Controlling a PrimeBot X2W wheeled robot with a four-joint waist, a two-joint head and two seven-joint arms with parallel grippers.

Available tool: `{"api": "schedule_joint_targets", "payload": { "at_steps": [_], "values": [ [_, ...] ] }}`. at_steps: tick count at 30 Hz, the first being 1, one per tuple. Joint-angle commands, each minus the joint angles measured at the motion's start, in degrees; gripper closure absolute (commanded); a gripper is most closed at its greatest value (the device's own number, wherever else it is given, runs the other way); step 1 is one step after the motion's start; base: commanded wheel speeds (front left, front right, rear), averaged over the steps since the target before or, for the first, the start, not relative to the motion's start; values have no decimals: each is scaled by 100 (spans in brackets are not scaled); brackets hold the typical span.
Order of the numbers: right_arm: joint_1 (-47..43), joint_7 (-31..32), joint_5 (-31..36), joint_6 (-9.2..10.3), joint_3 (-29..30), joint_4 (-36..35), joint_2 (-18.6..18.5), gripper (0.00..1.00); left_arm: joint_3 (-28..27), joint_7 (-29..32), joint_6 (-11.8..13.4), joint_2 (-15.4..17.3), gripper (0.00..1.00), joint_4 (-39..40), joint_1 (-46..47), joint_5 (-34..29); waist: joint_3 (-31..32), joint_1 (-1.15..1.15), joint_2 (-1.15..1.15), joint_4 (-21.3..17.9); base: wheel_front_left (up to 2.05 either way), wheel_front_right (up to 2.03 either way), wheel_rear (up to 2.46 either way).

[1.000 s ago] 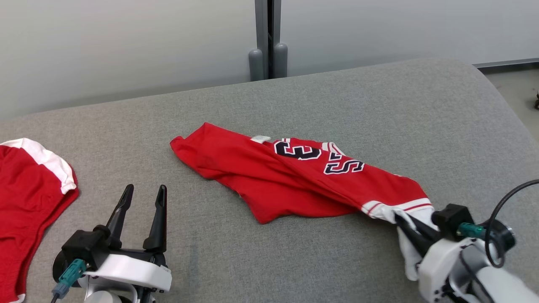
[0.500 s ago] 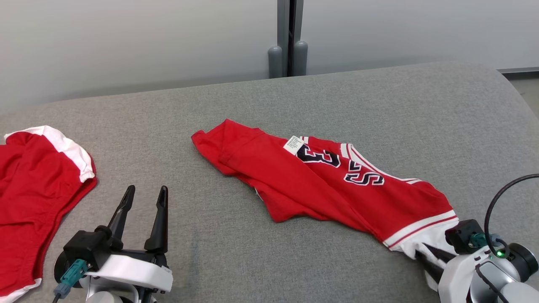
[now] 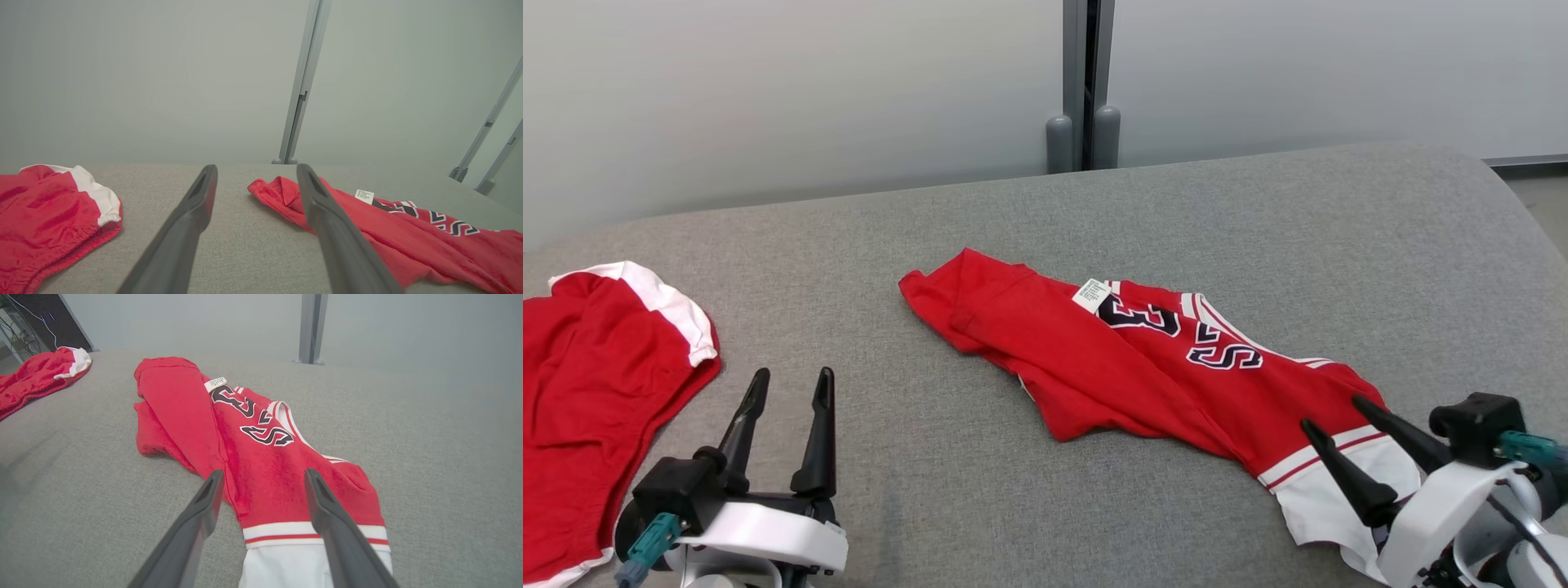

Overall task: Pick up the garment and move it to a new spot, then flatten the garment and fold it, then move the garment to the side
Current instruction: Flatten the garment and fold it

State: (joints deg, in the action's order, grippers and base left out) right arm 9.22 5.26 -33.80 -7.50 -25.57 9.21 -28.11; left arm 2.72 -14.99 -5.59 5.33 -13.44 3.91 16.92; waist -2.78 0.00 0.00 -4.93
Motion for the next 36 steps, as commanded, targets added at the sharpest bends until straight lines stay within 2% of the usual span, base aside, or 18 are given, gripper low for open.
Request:
{"api": "schedule_joint_targets", "payload": {
  "at_steps": [1,7,14,17,19,26,36],
  "values": [
    [-125,-116,-22,0,132,-129,35,0,-61,-19,41,62,0,40,-34,16,29,0,0,-1,0,0,0],
    [-334,-796,433,0,937,-357,495,0,-135,-19,78,101,0,127,-102,31,74,0,0,20,0,0,0],
    [-514,-1792,1274,0,1806,47,1574,0,-63,-19,98,69,0,212,-114,-4,120,0,0,105,0,0,0],
    [-569,-1999,1667,0,2289,163,2076,0,-35,-19,98,62,0,231,-142,-1,129,0,0,144,0,0,0],
    [-625,-2037,1870,0,2501,235,2269,0,-19,-20,104,55,0,237,-154,10,126,0,0,164,0,0,0],
    [-499,-2064,2235,0,2769,259,2492,0,2,-19,139,73,0,271,-139,66,82,0,0,156,0,0,0],
    [-425,-2066,2250,0,2758,291,2510,0,107,122,98,169,0,283,105,62,-23,0,0,113,0,0,0]
  ]
}}
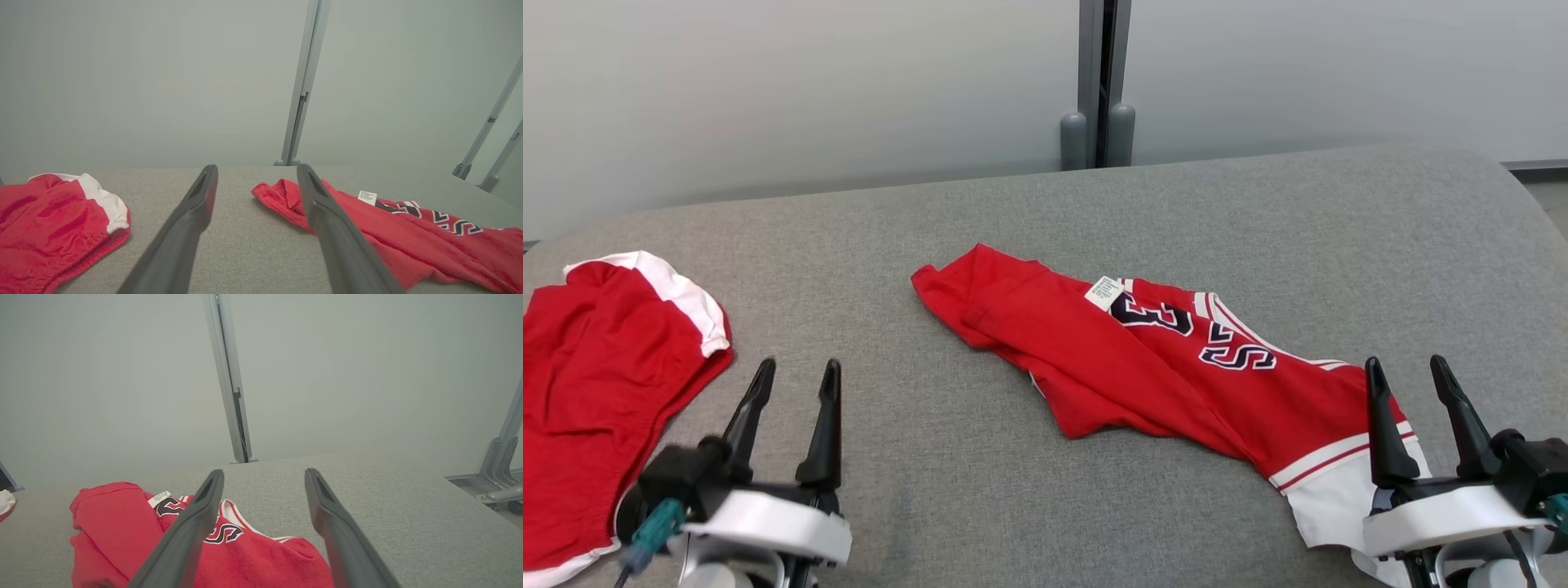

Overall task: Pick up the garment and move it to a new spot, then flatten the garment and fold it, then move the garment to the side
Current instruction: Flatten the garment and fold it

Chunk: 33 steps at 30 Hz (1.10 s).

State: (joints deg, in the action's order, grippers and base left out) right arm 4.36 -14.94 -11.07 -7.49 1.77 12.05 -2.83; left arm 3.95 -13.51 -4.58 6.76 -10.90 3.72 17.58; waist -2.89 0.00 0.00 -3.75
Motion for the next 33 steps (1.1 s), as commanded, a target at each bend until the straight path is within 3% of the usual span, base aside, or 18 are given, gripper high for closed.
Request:
{"api": "schedule_joint_targets", "payload": {
  "at_steps": [1,13,22,28,33],
  "values": [
    [83,-46,-38,-1,29,-1,-18,0,30,39,-31,70,0,37,214,-35,-40,0,0,-13,0,0,0],
    [392,-41,-141,-2,-32,-151,-21,0,745,1800,-234,406,0,-620,1917,1,-583,0,0,-487,0,0,0],
    [635,-41,-240,-2,-124,-334,-20,0,1289,3242,-288,591,0,-1850,3368,198,-1178,0,0,-898,0,0,0],
    [741,-41,-335,-1,-161,-409,-19,0,1742,3912,-298,538,0,-2493,4208,568,-1504,0,0,-1123,0,0,0],
    [817,-41,-409,-1,-232,-465,-21,0,2003,4129,-292,552,0,-2876,4703,876,-1714,0,0,-1299,0,0,0]
  ]
}}
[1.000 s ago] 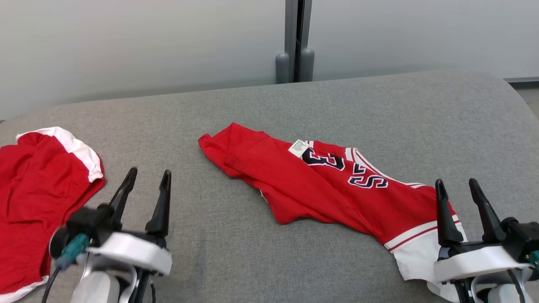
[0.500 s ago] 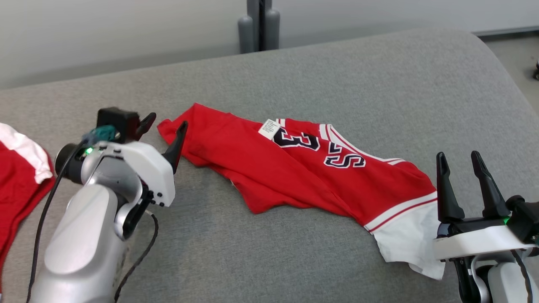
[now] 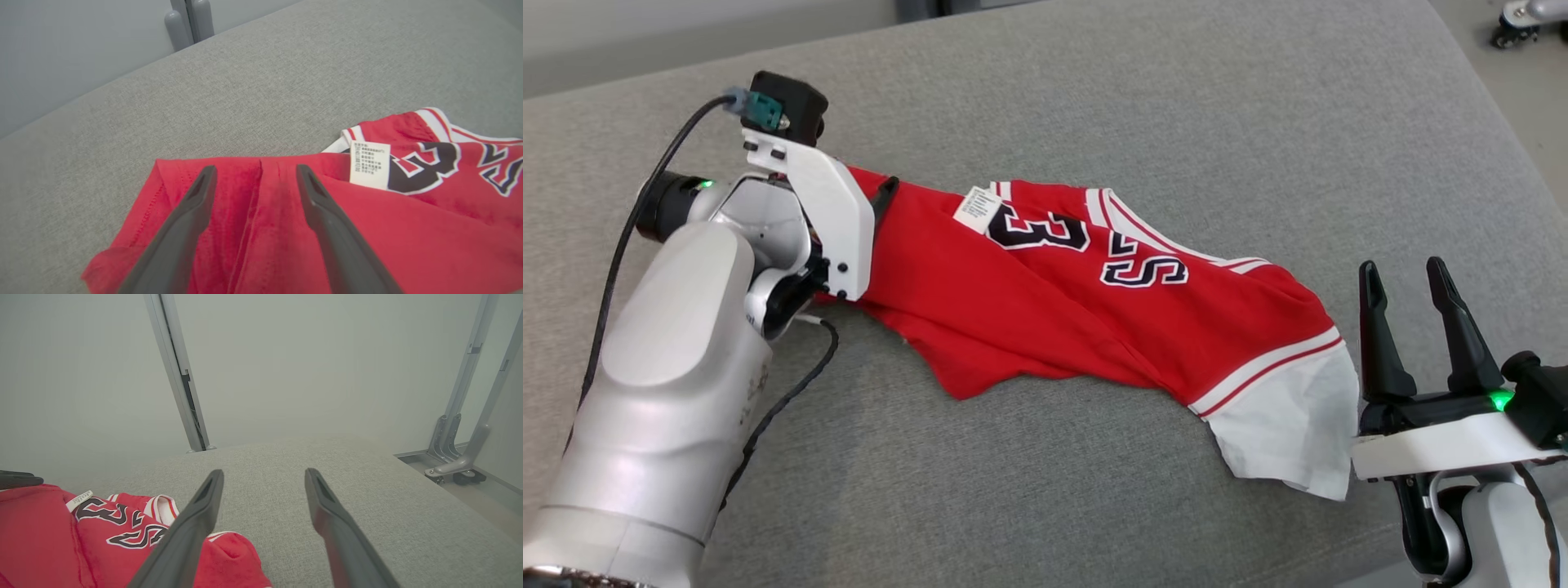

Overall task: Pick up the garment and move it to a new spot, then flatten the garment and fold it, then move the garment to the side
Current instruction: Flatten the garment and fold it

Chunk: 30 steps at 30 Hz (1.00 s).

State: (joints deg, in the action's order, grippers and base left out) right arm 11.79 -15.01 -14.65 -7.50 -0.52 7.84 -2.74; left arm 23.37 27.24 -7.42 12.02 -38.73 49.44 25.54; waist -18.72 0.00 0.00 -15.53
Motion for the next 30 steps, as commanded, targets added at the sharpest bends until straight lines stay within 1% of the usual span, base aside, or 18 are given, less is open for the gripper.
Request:
{"api": "schedule_joint_targets", "payload": {
  "at_steps": [1,6,11,12,13,14,15,16,18,22,30],
  "values": [
    [77,-33,-65,0,-15,-53,-29,0,113,105,-8,41,0,-174,210,120,-167,0,0,-149,0,0,0],
    [85,-33,-95,0,-41,-81,-30,0,470,381,-8,49,0,-412,482,387,-266,0,0,-232,0,0,0],
    [76,-33,-91,0,-32,-85,-29,0,685,300,-9,87,0,-436,549,573,-280,0,0,-254,0,0,0],
    [73,-33,-94,0,-32,-77,-30,0,739,289,-9,93,4,-449,552,621,-277,0,0,-256,0,0,0],
    [74,-33,-96,0,-37,-63,-30,0,798,281,-9,102,15,-454,563,661,-274,0,0,-256,0,0,0],
    [79,-33,-98,0,-42,-51,-29,0,854,257,-9,114,30,-453,579,704,-271,0,0,-254,0,0,0],
    [85,-33,-99,0,-46,-43,-29,0,903,236,-9,120,53,-452,594,750,-266,0,0,-248,0,0,0],
    [92,-33,-100,0,-50,-38,-29,0,964,242,-9,120,60,-449,606,788,-262,0,0,-239,0,0,0],
    [104,-33,-94,0,-65,-21,-29,0,1088,265,-9,136,100,-453,617,858,-249,0,0,-221,0,0,0],
    [105,-33,-51,0,-46,13,-30,0,1231,81,-9,166,100,-455,667,939,-175,0,0,-160,0,0,0],
    [85,-27,91,0,-46,136,-29,0,1466,-355,-10,57,100,-546,533,1107,149,0,0,115,0,0,0]
  ]
}}
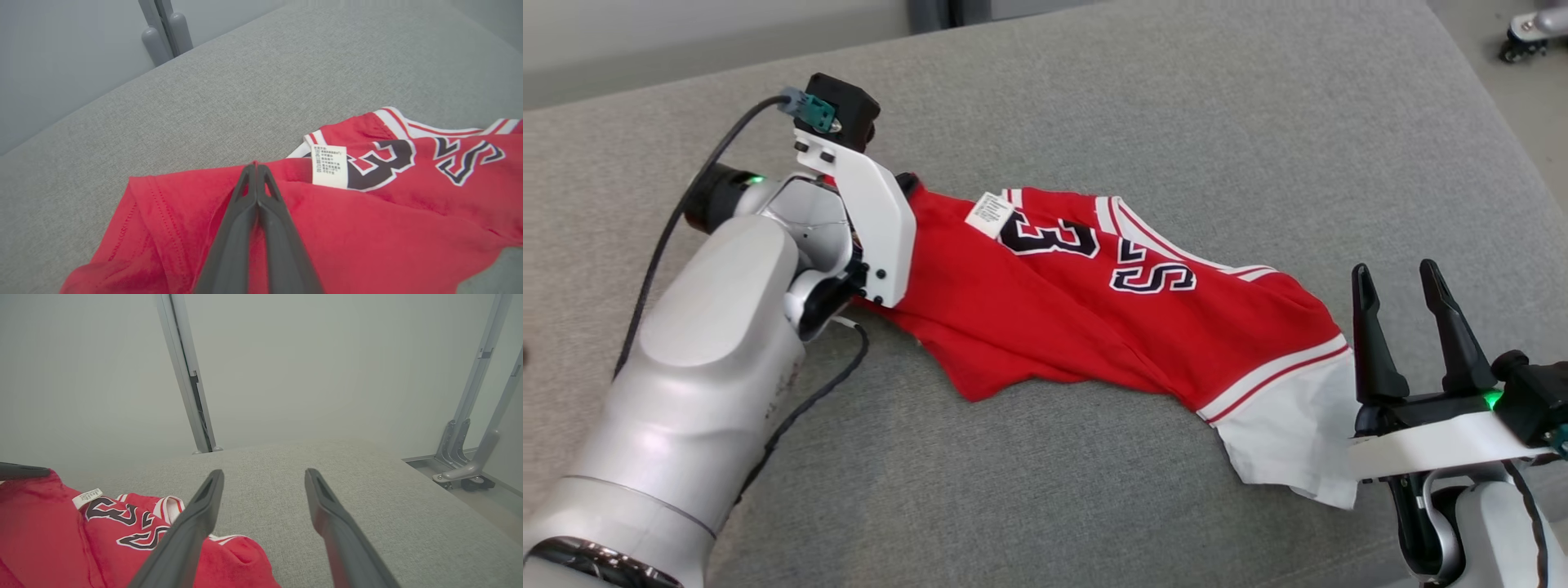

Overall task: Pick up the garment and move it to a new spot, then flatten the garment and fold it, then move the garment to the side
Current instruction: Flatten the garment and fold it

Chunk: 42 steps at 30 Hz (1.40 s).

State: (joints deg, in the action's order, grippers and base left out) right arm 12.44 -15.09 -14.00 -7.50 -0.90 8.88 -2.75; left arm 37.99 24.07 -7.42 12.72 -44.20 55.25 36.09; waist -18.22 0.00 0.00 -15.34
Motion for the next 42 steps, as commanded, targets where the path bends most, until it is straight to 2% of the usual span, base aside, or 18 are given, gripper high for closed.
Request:
{"api": "schedule_joint_targets", "payload": {
  "at_steps": [1,12,19,20,22,24,31,42],
  "values": [
    [15,-19,51,0,-1,44,-29,0,43,-106,-10,-25,100,10,-83,73,154,0,0,147,0,0,0],
    [-245,-15,315,0,149,279,-31,0,341,-791,-10,119,100,518,-796,357,895,0,0,797,0,0,0],
    [-398,-15,404,0,217,355,-33,0,248,-1070,106,514,100,1377,-1833,583,1197,0,0,1130,0,0,0],
    [-447,-15,425,0,239,363,-32,0,199,-1080,168,675,100,1737,-2186,690,1223,0,0,1195,0,0,0],
    [-447,-15,425,0,239,363,-32,0,199,-1080,168,675,100,1737,-2186,690,1223,0,0,1195,0,0,0],
    [-467,-15,446,0,273,355,-31,0,145,-1055,364,922,100,2262,-2718,798,1235,0,0,1267,0,0,0],
    [-499,-15,480,0,324,375,-31,0,40,-998,846,1238,100,3196,-3637,1001,1241,0,0,1357,0,0,0],
    [-537,-15,517,0,367,356,-32,0,-145,-1188,1211,1489,100,3745,-4475,1246,1240,0,0,1341,0,0,0]
  ]
}}
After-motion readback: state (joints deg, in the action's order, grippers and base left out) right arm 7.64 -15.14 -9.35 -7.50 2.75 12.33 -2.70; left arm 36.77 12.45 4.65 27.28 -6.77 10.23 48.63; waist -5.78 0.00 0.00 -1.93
